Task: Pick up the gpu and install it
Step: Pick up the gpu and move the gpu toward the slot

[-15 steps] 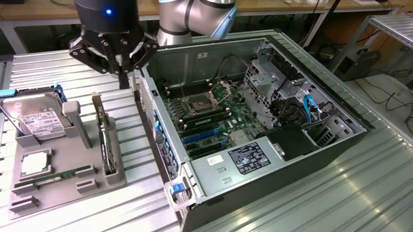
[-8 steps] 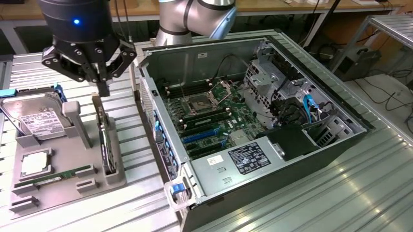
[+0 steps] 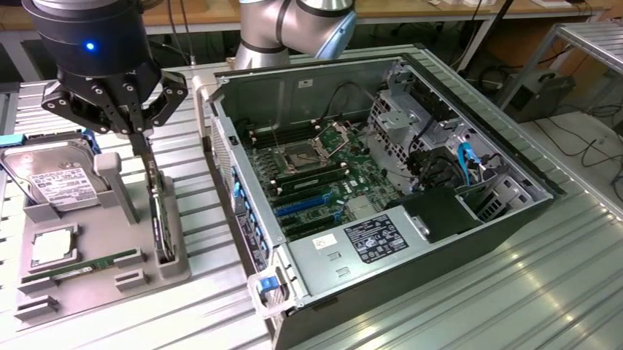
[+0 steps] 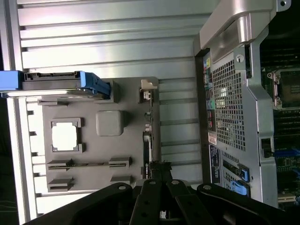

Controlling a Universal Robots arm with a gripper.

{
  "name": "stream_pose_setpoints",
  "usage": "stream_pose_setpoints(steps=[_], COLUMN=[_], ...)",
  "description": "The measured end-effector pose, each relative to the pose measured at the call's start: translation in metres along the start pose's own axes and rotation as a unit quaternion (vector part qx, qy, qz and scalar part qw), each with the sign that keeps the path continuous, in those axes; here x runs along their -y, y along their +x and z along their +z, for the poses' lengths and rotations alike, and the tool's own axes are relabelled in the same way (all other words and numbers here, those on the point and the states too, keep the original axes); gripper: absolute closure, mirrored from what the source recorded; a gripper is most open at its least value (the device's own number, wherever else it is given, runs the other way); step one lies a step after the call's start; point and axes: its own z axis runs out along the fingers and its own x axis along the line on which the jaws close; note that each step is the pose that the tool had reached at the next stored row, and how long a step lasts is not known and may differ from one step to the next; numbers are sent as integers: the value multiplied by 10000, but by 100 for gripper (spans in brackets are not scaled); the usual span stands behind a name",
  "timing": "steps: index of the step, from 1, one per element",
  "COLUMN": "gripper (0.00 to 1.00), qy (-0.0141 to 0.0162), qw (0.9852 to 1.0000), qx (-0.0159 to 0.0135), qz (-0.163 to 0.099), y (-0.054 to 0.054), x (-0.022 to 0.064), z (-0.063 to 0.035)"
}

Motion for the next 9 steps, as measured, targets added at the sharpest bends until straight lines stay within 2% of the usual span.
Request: stream_pose_setpoints(steps=[9], gripper=[89], qy=[0], qw=[10000], qx=[0], qz=[0], y=[0], x=[0], z=[0])
